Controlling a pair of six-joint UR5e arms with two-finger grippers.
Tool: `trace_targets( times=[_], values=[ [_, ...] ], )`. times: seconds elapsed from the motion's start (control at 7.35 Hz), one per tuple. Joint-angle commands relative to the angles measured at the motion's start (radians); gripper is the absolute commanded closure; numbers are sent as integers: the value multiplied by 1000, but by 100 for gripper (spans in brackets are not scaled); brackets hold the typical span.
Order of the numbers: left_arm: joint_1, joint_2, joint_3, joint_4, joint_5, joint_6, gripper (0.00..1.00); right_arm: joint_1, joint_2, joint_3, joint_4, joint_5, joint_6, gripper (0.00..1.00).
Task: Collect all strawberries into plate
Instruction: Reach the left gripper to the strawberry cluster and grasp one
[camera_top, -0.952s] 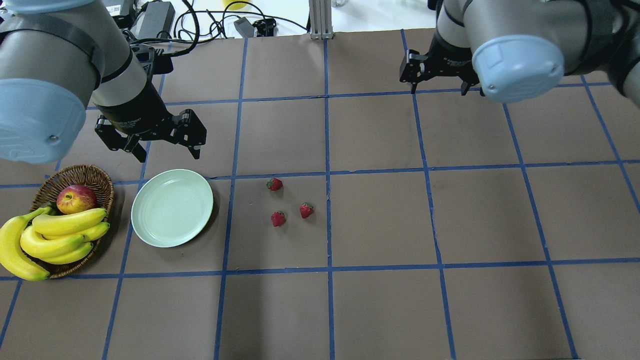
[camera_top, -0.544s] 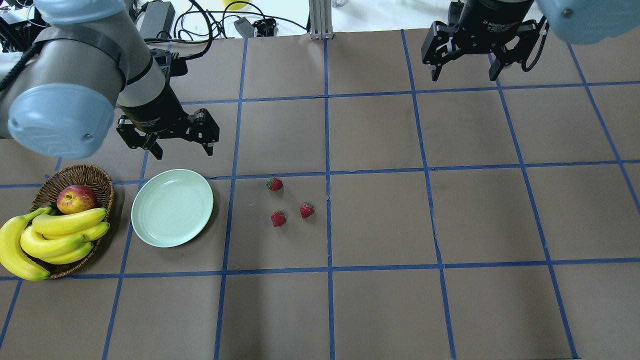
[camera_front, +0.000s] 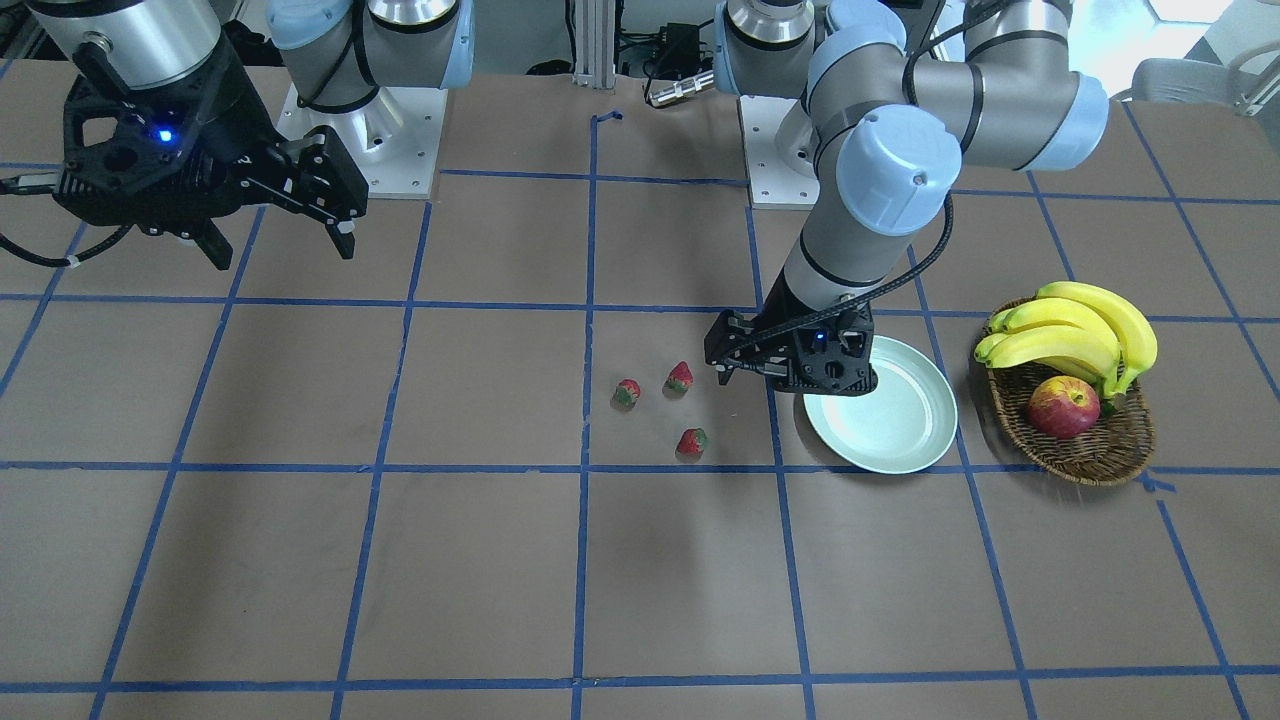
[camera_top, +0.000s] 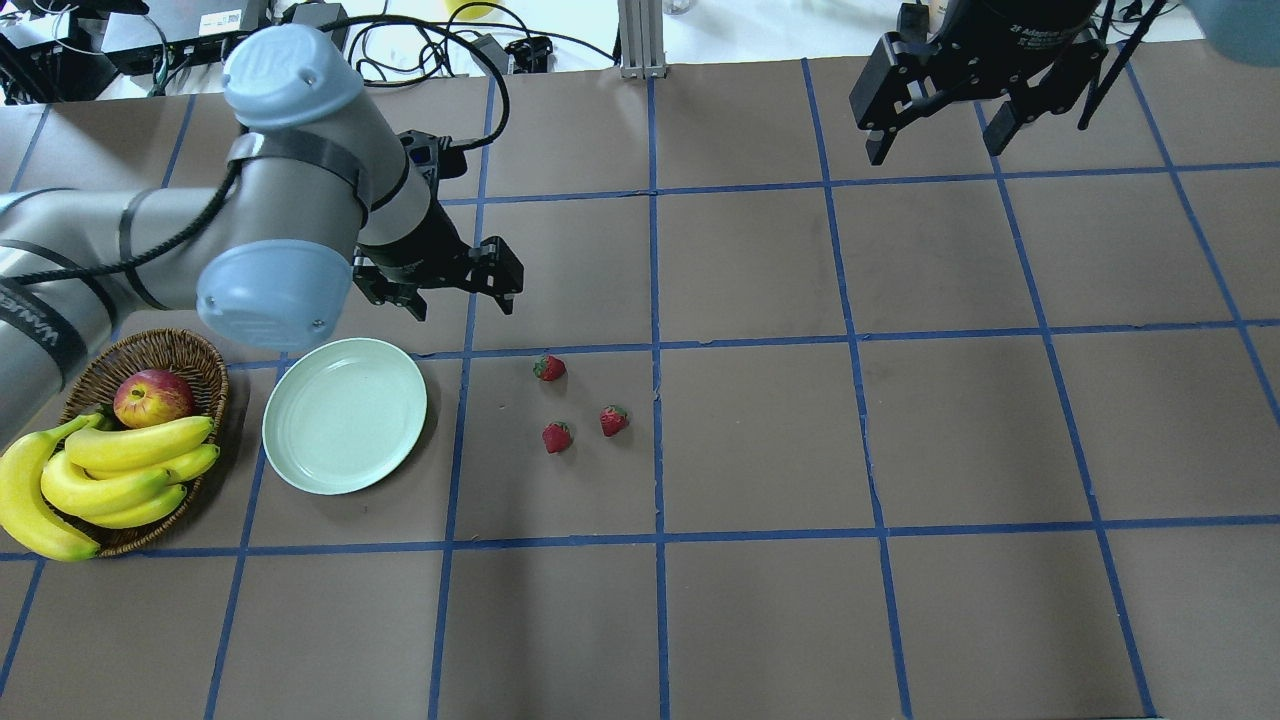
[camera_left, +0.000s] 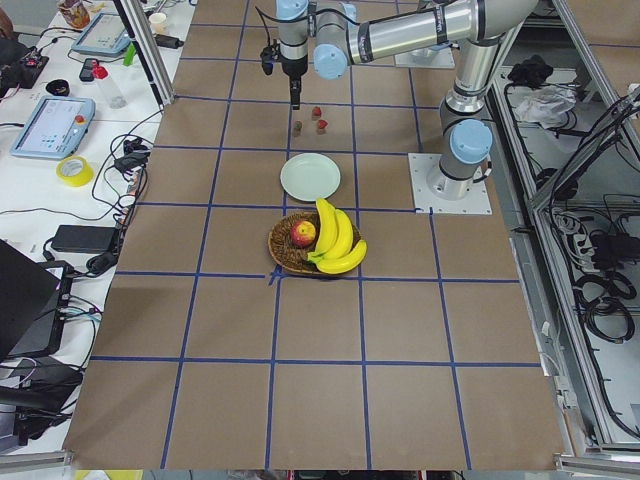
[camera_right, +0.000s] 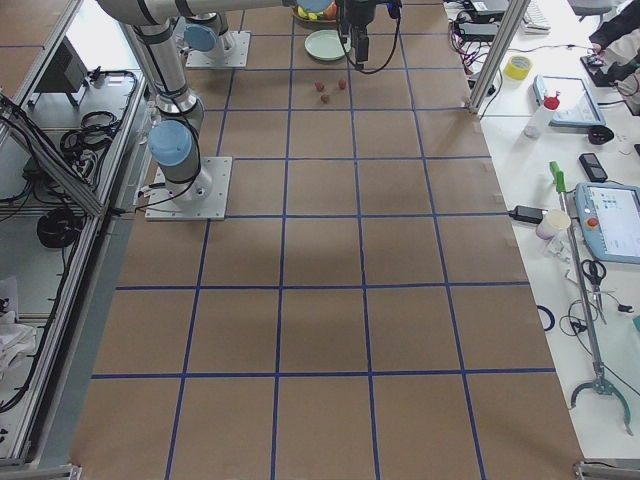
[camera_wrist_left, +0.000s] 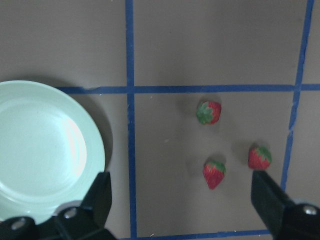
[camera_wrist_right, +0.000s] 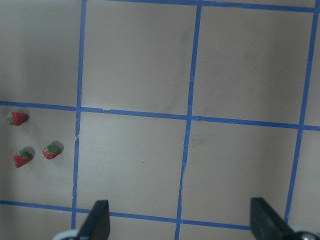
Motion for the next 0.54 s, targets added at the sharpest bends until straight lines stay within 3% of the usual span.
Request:
trace_targets(
  times=[0.0,0.41],
  values=[
    [-36,-51,-65,139,-5,-2,0,-11,-9,20,-31,-49,19,0],
    [-55,-127,-68,170,-3,-2,0,-19,-8,43,-103,-52,16,0]
  ],
)
